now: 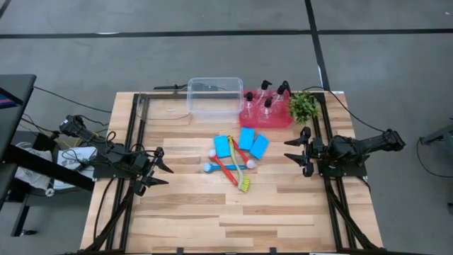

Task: Pick & Place Kitchen Sink Supplies
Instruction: Put the bottom red toilet brush into the white bin

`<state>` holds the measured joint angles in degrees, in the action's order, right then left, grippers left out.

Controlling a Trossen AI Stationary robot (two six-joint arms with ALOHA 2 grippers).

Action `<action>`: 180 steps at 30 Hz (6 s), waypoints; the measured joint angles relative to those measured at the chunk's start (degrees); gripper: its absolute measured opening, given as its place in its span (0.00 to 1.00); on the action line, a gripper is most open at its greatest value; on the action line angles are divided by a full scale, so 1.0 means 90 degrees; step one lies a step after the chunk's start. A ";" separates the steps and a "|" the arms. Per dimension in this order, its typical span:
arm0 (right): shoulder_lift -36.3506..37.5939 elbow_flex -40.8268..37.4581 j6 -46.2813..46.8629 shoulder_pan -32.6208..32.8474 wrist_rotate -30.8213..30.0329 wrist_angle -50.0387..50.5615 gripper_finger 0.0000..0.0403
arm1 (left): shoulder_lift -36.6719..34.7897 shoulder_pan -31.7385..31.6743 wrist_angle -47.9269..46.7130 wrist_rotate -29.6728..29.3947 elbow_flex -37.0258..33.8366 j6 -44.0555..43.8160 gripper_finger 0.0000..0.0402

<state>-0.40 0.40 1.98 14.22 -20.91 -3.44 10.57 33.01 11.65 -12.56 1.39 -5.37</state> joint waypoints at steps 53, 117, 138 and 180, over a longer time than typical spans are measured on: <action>0.0000 -0.0002 0.2390 0.0000 -0.0092 -0.0459 0.55 | 0.0042 -0.0109 0.0977 -0.0301 0.0000 0.0000 0.50; -0.0058 0.0449 0.1480 -0.0414 -0.0520 -0.0724 0.55 | 0.3629 -0.0757 0.6144 -0.2747 0.0495 -0.0686 0.50; -0.2752 0.1727 0.1222 -0.0423 -0.0170 0.0597 0.55 | 0.5384 -0.3238 0.2560 0.0355 0.2396 -0.1726 0.50; -0.5216 0.1804 0.1956 -0.0325 0.0058 0.0954 0.55 | 0.8725 -0.3304 0.1946 0.1253 0.3305 0.1455 0.41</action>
<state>-47.35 16.64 19.58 11.29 -20.38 5.15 89.09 3.27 29.17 -1.28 31.14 7.73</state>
